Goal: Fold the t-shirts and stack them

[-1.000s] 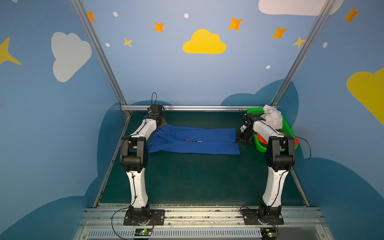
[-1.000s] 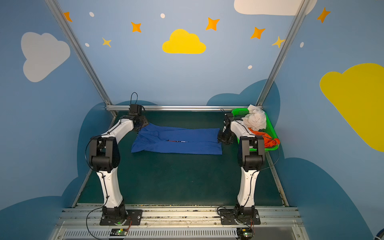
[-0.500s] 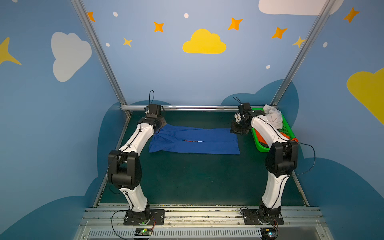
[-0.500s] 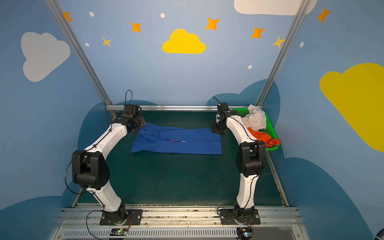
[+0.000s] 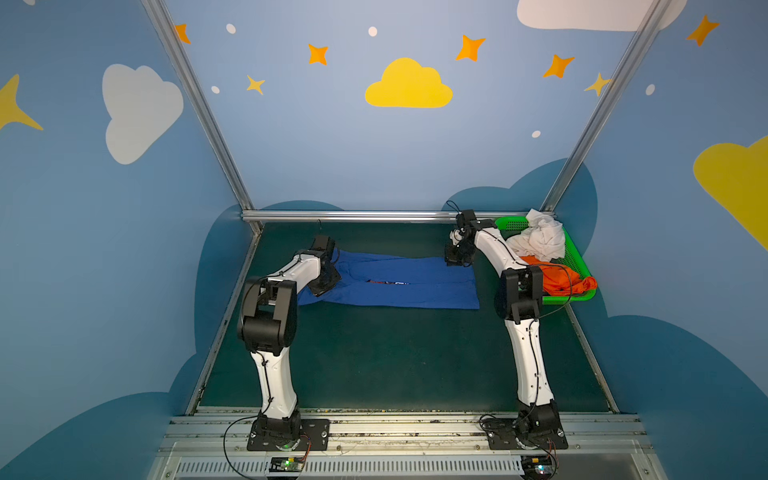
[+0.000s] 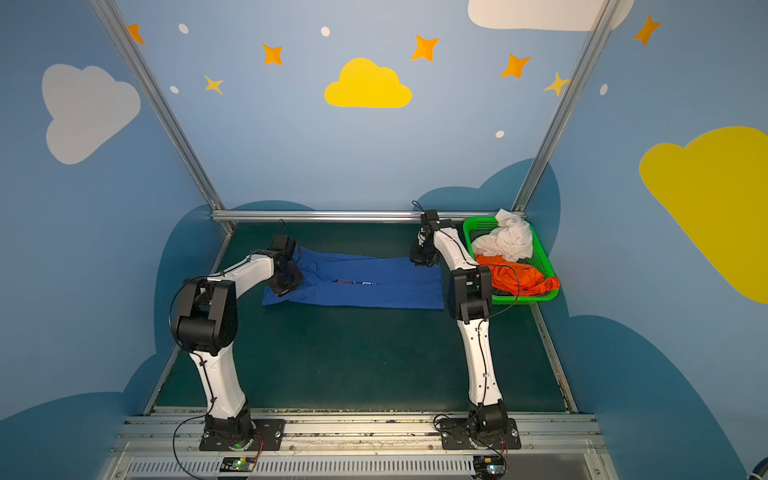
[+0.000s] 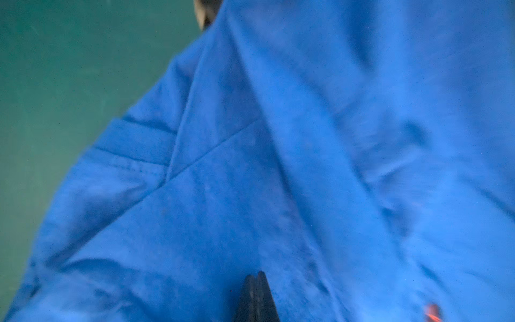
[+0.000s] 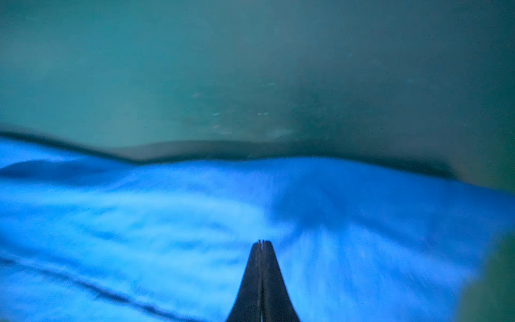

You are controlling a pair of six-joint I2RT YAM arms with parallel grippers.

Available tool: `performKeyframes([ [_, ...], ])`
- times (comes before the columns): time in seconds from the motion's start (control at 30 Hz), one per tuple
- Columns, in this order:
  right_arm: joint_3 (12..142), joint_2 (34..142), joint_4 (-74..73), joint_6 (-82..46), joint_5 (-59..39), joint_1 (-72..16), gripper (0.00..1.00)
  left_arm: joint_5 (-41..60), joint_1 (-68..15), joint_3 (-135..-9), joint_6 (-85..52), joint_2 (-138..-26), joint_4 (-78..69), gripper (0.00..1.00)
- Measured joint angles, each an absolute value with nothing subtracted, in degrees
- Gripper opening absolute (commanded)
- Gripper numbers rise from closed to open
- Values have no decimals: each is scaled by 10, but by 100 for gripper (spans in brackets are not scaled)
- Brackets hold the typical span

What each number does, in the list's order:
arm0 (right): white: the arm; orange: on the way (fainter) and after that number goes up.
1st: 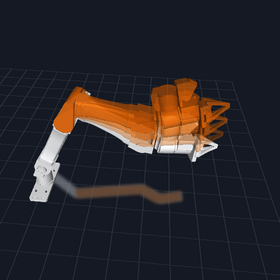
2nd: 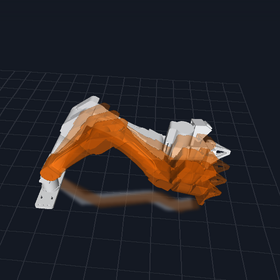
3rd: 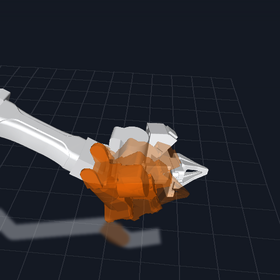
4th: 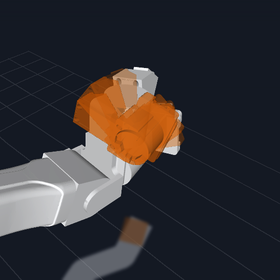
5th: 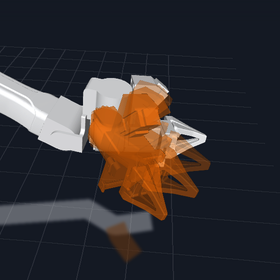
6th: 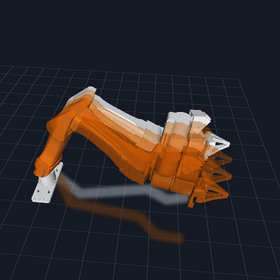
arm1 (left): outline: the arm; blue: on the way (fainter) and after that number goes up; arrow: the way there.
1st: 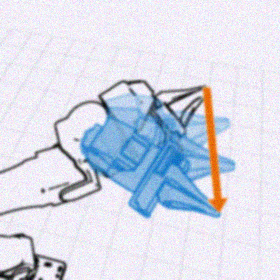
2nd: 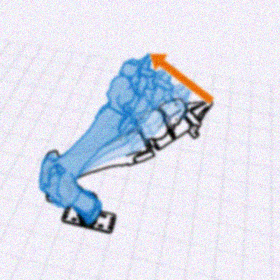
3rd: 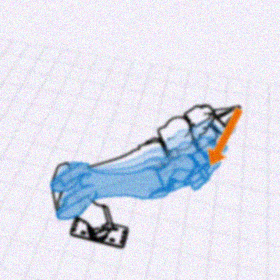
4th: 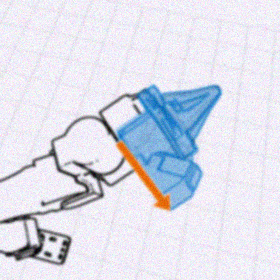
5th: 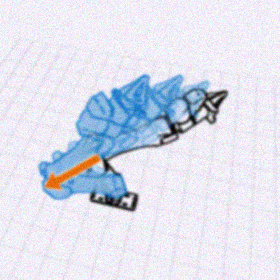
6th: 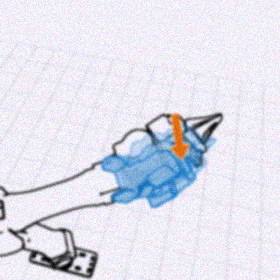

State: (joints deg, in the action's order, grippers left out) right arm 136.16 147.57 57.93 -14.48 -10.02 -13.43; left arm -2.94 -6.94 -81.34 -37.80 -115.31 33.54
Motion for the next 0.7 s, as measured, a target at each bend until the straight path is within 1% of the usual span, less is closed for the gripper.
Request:
performKeyframes([
  [0.17,1364,1484,597,-142,-88,-128,11,-47,-69,-853,-380,-1193,356,5],
  [0.23,1342,1472,593,-142,-86,-127,12,-54,-69,-884,-377,-1213,374,5],
  [0.3,1296,1447,577,-142,-77,-127,14,-62,-69,-929,-370,-1240,400,5],
  [0.47,1112,1341,543,-149,-57,-130,16,-82,-69,-1080,-346,-1330,458,5],
  [0.7,928,1232,507,-174,-41,-146,20,-60,-76,-1307,-319,-1455,550,5],
])
